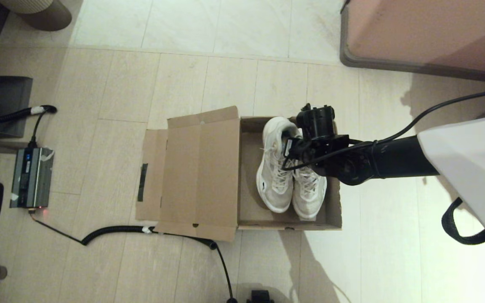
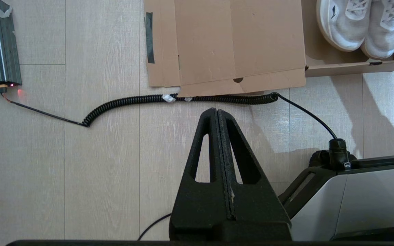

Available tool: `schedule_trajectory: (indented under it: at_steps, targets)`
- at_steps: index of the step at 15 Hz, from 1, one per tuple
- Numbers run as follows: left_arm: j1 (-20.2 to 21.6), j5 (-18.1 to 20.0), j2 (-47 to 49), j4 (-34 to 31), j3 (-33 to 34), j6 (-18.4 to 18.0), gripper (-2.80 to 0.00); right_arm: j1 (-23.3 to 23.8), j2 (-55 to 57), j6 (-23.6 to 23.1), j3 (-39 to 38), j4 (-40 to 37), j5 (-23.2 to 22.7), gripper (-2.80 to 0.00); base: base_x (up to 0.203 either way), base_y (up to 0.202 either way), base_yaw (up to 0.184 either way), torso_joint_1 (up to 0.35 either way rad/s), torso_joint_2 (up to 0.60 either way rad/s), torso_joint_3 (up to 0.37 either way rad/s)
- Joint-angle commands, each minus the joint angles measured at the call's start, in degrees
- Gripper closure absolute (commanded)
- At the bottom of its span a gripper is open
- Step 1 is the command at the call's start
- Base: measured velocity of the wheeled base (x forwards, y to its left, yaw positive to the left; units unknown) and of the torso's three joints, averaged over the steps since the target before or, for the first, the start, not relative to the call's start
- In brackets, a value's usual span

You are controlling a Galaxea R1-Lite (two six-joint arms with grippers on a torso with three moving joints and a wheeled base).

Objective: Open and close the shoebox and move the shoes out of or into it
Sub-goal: Put the shoes into the shoe box

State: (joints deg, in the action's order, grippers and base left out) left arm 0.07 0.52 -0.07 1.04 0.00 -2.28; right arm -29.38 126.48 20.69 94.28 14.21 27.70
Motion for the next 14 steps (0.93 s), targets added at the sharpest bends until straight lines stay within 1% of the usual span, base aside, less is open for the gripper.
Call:
schedule_trajectory:
  at_steps: [1,5,6,11,14]
  targets:
    - [0.0,0.0,0.1,0.0,0.4,0.0,0.00,0.0,1.4,0.1,1.1,0.1,0.7,0.00,0.000,0.000,0.000,0.000,0.00,0.000]
    - [0.0,0.0,0.1,0.0,0.4,0.0,0.00,0.2,1.6,-0.7,1.2,-0.1,1.3,0.00,0.000,0.000,0.000,0.000,0.00,0.000]
    - [0.0,0.0,0.1,0.0,0.4,0.0,0.00,0.2,1.6,-1.1,1.3,0.1,1.3,-2.80,0.000,0.000,0.000,0.000,0.00,0.000]
    - [0.0,0.0,0.1,0.0,0.4,0.0,0.00,0.3,1.3,-1.1,1.3,0.1,2.5,-2.80,0.000,0.000,0.000,0.000,0.00,0.000]
    - [0.0,0.0,0.1,0.0,0.4,0.0,0.00,0.3,-3.4,-1.1,-1.1,-0.1,3.9,-2.80,0.000,0.000,0.000,0.000,0.00,0.000]
